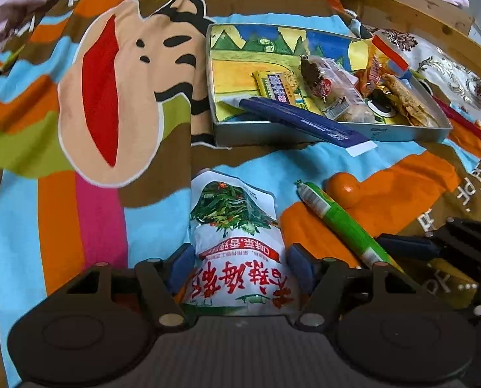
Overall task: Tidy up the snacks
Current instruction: 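Lift the pouch with the left tool while the right tool carries the sausage toward the tray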
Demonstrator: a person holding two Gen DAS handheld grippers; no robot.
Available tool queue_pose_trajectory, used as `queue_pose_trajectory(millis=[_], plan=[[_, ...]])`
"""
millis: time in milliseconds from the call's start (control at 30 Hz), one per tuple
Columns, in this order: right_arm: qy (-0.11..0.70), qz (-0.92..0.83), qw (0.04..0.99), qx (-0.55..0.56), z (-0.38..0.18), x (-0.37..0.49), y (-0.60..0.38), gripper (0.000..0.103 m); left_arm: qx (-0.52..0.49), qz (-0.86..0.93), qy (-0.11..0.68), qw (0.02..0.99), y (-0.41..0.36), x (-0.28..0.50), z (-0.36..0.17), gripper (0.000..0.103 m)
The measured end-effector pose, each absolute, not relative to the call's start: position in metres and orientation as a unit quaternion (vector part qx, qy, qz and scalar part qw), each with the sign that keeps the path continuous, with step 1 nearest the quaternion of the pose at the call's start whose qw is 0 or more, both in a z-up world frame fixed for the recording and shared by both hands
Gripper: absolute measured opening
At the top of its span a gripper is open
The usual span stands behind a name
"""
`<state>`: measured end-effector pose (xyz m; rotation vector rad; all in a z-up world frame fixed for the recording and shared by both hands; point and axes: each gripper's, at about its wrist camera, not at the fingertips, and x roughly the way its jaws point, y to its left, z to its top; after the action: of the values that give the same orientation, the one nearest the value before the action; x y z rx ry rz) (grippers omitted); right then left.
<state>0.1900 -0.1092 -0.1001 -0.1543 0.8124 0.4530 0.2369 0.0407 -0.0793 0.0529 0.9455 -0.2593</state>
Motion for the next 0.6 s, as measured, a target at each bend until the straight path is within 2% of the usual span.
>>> queue_pose_trajectory(millis=[133,300,433,533,600], plan=[[0.39,0.217,0.891,-0.078,-0.094,0.187,-0.111,0.024,0.023,-0.128,0.462,0.877,0.042,0.224,-0.073,0.065],[0.391,0.205,0.892,-0.097,-0.094,0.186,-0.108,0.024,0.03,-0.131,0.471,0.872,0.043,0.212,-0.066,0.065],[0.374,0.204,0.895,-0.131,-0.1,0.185,-0.101,0.033,0.027,-0.13,0.486,0.864,0.043,0.218,-0.072,0.068],[0.369,0.207,0.897,-0.131,-0.1,0.188,-0.102,0.033,0.02,-0.13,0.492,0.861,0.044,0.222,-0.077,0.072],[0.368,0.21,0.896,-0.13,-0.099,0.187,-0.102,0.027,0.025,-0.131,0.491,0.861,0.043,0.222,-0.079,0.073]])
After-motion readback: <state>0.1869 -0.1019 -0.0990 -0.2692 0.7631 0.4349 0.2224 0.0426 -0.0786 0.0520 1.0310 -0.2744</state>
